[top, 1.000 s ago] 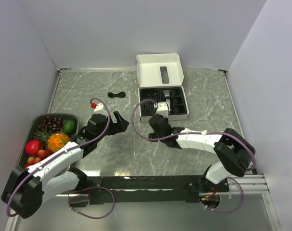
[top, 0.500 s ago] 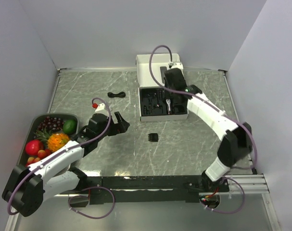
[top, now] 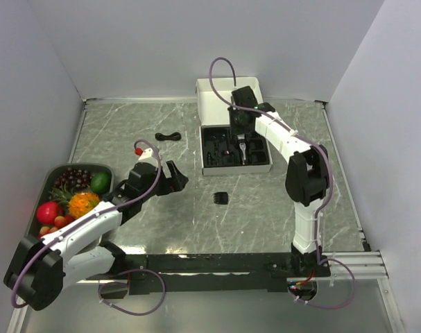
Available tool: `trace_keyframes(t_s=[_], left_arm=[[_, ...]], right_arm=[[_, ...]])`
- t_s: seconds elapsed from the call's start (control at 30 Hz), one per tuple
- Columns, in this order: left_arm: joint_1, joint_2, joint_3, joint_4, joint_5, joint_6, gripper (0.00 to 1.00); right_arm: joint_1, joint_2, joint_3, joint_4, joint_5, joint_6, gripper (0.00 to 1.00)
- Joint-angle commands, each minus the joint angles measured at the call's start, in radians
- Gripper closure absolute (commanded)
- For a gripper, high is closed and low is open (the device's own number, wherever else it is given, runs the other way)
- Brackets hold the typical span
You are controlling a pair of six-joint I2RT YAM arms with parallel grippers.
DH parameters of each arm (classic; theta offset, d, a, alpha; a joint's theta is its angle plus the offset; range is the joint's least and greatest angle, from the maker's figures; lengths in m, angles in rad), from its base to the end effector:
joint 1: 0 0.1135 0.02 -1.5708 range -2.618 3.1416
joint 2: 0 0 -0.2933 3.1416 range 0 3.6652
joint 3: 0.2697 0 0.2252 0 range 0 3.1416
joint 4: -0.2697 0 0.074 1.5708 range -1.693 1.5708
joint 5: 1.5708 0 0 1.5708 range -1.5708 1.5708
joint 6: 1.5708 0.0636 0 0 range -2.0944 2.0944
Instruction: Sort the hair-cutting tools
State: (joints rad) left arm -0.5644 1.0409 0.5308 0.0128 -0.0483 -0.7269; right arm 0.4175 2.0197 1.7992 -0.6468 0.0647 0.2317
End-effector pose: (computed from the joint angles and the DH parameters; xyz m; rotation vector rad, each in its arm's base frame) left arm 0.1802 -0.1105 0.2474 -0.2055 2.1430 -0.7292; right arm 0.4232 0.1832 0.2840 -0.1980 2.4390 0.2113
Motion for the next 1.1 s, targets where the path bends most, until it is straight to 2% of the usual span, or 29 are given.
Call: trace_keyframes(t_s=[0.0, 0.2, 1.07], left_arm=[[-0.005, 0.014, 0.051, -0.002, 0.013, -0.008, 0.01], [-0.005, 0.031, 0.064, -0.004, 0.015, -0.005, 0.01], [-0.006, 0.084, 0.066, 0.03, 0.019, -0.017, 0.01]], right_arm=[[-0.031, 0.048, 0.141, -0.045, -0.051, -0.031, 1.0], [-0.04, 0.117, 0.201, -0.059, -0.06, -0.042, 1.0], [-0.062, 0.22, 0.216, -0.045, -0.059, -0.052, 1.0]])
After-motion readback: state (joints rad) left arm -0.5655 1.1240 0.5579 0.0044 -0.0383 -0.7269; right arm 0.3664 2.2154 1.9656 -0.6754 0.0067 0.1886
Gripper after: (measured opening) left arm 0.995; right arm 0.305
